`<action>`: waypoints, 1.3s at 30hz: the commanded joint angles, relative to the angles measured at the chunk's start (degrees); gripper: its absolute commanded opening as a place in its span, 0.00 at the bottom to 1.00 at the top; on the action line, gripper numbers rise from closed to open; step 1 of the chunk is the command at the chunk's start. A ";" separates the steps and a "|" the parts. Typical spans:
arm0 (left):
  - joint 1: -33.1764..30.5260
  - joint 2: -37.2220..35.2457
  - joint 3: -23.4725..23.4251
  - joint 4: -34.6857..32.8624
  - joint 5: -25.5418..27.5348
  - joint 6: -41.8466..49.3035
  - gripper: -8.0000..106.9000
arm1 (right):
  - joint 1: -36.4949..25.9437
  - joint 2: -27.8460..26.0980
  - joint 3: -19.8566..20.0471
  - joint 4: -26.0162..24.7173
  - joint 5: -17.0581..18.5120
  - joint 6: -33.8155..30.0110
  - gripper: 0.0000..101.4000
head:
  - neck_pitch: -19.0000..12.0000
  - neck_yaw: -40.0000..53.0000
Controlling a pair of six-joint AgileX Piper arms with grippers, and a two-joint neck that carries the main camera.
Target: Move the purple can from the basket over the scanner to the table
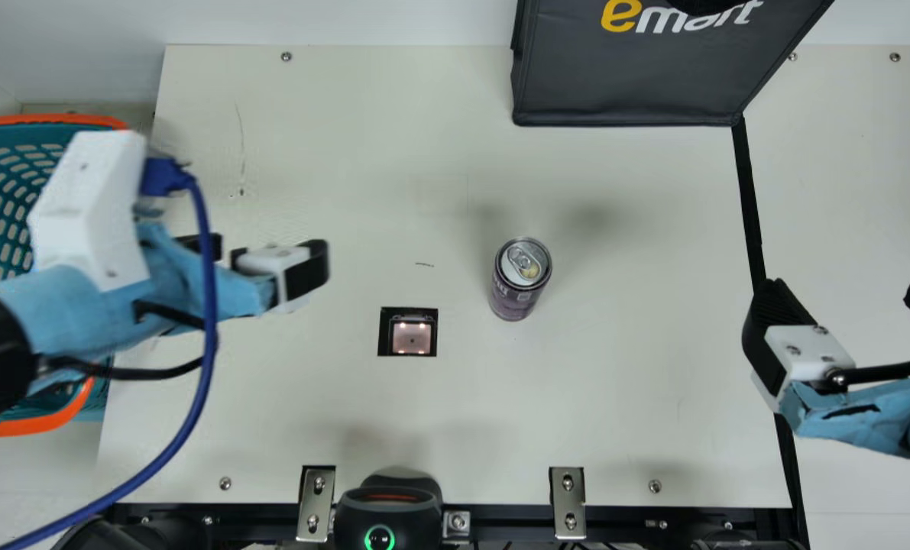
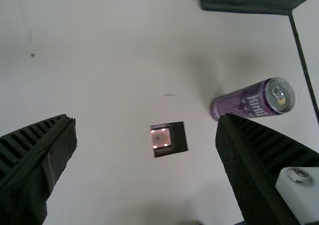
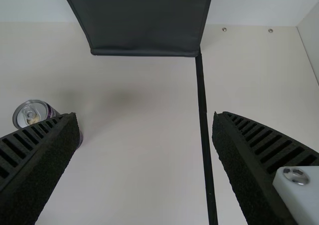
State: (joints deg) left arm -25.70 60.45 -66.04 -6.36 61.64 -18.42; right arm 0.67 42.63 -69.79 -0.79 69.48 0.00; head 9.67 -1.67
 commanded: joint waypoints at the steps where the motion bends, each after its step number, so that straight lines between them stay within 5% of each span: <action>1: 2.84 -2.28 0.35 0.10 1.32 2.69 0.85 | 0.00 0.00 0.00 0.00 0.00 0.00 0.94 | -1.75 0.09; 14: 15.88 -8.76 0.74 0.98 6.25 14.20 0.85 | 0.00 0.00 0.00 0.00 0.00 0.00 0.94 | -1.75 0.09; 25: 15.90 -8.73 0.83 1.13 6.23 14.16 0.85 | 7.48 3.09 -0.19 -1.61 -0.24 -0.65 0.94 | -1.75 0.09; 39: 15.90 -8.73 0.83 1.13 6.23 14.16 0.85 | 18.14 13.20 -2.06 3.21 0.42 -9.53 0.94 | -1.75 0.09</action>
State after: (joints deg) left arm -9.81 51.72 -65.21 -5.23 67.87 -4.26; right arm 18.42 55.05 -71.79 2.14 69.82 -8.98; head 9.67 -1.67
